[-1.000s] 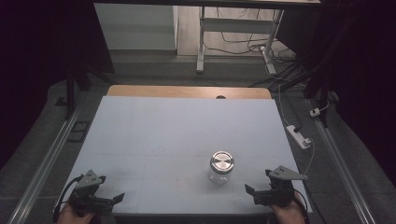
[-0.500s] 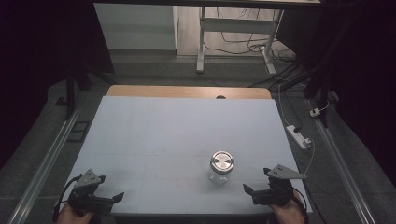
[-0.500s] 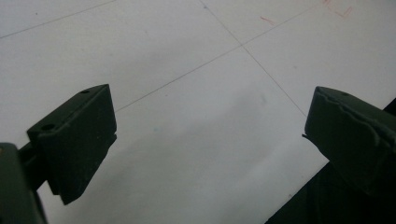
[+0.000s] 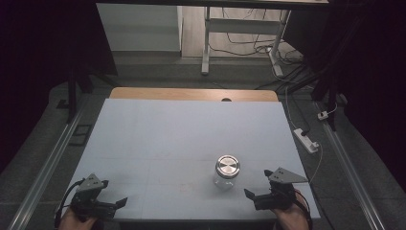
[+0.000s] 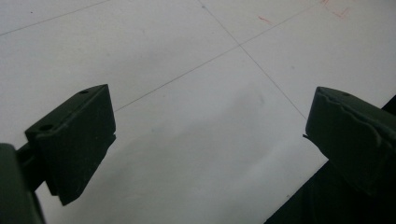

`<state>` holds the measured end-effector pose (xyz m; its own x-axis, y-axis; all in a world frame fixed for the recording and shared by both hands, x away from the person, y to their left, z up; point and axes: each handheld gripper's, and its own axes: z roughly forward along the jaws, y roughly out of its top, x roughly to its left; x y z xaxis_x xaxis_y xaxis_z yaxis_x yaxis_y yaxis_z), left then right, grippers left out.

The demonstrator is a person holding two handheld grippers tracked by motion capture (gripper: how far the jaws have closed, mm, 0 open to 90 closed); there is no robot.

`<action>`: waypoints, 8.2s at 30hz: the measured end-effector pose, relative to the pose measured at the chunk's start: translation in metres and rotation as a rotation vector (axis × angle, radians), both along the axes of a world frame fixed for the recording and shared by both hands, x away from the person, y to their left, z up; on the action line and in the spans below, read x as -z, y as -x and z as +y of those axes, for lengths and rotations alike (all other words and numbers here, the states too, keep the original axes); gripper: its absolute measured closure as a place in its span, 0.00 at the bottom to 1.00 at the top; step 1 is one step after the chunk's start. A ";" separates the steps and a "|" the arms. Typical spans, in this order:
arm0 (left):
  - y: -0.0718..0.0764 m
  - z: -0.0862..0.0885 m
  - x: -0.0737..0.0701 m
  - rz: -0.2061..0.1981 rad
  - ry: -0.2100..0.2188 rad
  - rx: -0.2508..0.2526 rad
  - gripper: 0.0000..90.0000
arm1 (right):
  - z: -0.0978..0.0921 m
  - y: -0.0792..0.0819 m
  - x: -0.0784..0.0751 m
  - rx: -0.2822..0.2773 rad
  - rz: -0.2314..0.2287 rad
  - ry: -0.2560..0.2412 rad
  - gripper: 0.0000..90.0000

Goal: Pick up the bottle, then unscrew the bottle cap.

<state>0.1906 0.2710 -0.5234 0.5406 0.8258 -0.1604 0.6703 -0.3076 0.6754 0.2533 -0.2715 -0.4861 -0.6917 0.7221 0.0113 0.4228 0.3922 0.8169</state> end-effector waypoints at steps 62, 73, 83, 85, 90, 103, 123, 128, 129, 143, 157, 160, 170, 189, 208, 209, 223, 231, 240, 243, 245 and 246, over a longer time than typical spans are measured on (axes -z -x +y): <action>-0.002 0.000 0.001 0.016 0.009 0.011 0.01 | 0.080 -0.046 0.018 -0.150 0.034 0.071 0.16; -0.002 0.000 0.001 0.017 0.004 0.015 0.01 | 0.081 -0.045 0.016 -0.157 0.037 0.076 0.16; -0.002 0.000 0.001 0.020 0.004 0.014 0.01 | 0.081 -0.046 0.003 -0.187 0.037 0.043 0.16; -0.002 0.000 0.001 0.021 0.004 0.014 0.01 | 0.083 -0.046 0.000 -0.195 0.035 0.034 0.16; -0.002 0.000 0.001 0.021 0.003 0.013 0.02 | 0.088 -0.046 -0.007 -0.216 0.017 0.035 0.16; -0.002 0.000 0.001 0.019 0.003 0.015 0.02 | 0.106 -0.053 -0.018 -0.264 -0.004 0.015 0.16; -0.002 -0.001 0.001 0.020 -0.005 0.020 0.02 | 0.142 -0.060 -0.017 -0.338 -0.005 0.002 0.16; -0.002 -0.001 0.001 0.019 -0.005 0.020 0.02 | 0.151 -0.062 -0.016 -0.353 -0.003 0.012 0.16; -0.002 -0.001 0.001 0.019 -0.005 0.020 0.02 | 0.153 -0.062 -0.016 -0.356 0.000 0.014 0.16; -0.002 -0.001 0.001 0.020 -0.008 0.022 0.02 | 0.174 -0.062 -0.015 -0.395 -0.005 0.029 0.16; -0.001 -0.002 0.000 0.009 -0.006 0.036 0.00 | 0.175 -0.062 -0.015 -0.408 -0.011 0.024 0.16; -0.001 -0.003 -0.002 -0.006 0.035 0.056 0.00 | 0.175 -0.061 -0.014 -0.407 -0.012 0.028 0.16; -0.009 -0.017 -0.014 -0.058 0.036 0.132 0.00 | 0.174 -0.060 -0.016 -0.417 -0.012 0.019 0.16; -0.047 -0.057 -0.030 -0.115 0.118 0.299 0.00 | 0.176 -0.055 -0.016 -0.434 -0.020 0.017 0.16; -0.104 -0.112 -0.069 -0.200 0.137 0.653 0.00 | 0.179 -0.051 -0.016 -0.490 -0.016 0.018 0.16; -0.107 -0.115 -0.071 -0.203 0.141 0.675 0.00 | 0.179 -0.051 -0.015 -0.493 -0.017 0.015 0.16; -0.121 -0.147 -0.096 -0.264 0.081 0.926 0.11 | 0.181 -0.046 -0.016 -0.561 -0.014 0.023 0.16; -0.117 -0.151 -0.093 -0.282 0.100 0.930 0.22 | 0.185 -0.041 -0.017 -0.592 -0.024 0.032 0.16; -0.102 -0.166 -0.096 -0.310 -0.003 0.708 0.22 | 0.183 -0.045 -0.015 -0.473 -0.041 0.042 0.16; -0.094 -0.176 -0.100 -0.309 -0.033 0.578 0.22 | 0.182 -0.045 -0.016 -0.421 -0.046 0.029 0.16; -0.095 -0.177 -0.102 -0.305 -0.032 0.575 0.22 | 0.181 -0.045 -0.017 -0.406 -0.044 0.020 0.16; -0.096 -0.176 -0.103 -0.305 -0.027 0.582 0.19 | 0.181 -0.045 -0.017 -0.408 -0.046 0.015 0.16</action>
